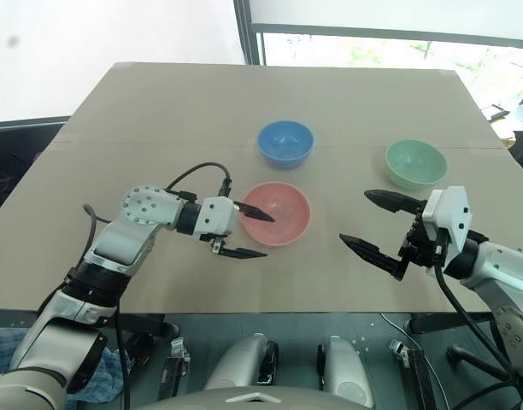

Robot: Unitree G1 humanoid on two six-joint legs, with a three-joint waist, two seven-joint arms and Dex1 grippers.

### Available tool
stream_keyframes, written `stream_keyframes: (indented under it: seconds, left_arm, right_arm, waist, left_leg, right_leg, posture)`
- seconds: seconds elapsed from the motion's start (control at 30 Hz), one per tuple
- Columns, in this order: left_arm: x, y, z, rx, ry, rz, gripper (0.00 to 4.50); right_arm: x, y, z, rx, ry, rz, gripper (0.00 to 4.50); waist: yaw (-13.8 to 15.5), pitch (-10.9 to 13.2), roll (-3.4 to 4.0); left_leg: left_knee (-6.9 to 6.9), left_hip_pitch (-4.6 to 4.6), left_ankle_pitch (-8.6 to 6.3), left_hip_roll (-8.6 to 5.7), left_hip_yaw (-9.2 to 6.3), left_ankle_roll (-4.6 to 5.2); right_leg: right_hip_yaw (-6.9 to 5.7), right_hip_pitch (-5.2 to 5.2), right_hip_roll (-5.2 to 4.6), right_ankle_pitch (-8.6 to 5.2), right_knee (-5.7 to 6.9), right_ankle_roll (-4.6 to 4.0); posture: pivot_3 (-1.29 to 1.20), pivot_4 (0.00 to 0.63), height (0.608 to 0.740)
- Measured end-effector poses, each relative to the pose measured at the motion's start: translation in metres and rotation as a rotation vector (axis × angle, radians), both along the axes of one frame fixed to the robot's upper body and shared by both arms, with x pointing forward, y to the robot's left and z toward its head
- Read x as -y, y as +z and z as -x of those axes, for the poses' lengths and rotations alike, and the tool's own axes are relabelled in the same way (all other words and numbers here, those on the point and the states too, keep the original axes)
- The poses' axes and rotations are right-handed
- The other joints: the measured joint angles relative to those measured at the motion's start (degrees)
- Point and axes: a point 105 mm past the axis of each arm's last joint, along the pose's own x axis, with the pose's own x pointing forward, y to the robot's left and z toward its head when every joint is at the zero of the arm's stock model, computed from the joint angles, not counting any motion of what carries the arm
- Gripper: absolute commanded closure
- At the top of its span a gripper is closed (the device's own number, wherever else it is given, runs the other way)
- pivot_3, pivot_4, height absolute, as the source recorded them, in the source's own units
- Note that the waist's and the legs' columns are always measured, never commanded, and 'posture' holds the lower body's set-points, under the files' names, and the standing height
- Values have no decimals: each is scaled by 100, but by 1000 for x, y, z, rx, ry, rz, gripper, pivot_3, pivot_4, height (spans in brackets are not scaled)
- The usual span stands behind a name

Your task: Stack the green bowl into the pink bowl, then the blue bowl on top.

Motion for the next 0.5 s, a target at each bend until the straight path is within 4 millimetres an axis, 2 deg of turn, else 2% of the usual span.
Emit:
stream_keyframes:
  seconds: [0.23,0.37,0.5]
  left_arm:
    - [4,13,3,-22,1,69,62]
    - [1,33,-3,-56,76,199,62]
    - [-12,61,-13,-171,210,412,62]
  right_arm:
    - [0,0,0,5,-2,1,0]
    - [3,-1,-2,8,-17,8,0]
    - [18,-14,-23,-17,-122,102,0]
  waist:
    - [0,0,0]
    - [0,0,0]
    - [-20,0,0]
  left_leg:
    - [1,0,0,1,0,0]
    - [2,1,0,2,-1,0]
    - [7,3,1,1,0,-1]
  right_leg:
    - [0,0,0,0,0,0]
    - [0,1,1,0,1,1]
    - [0,3,1,0,3,1]
  posture:
    - [0,150,740]
    - [0,150,740]
    - [0,150,740]
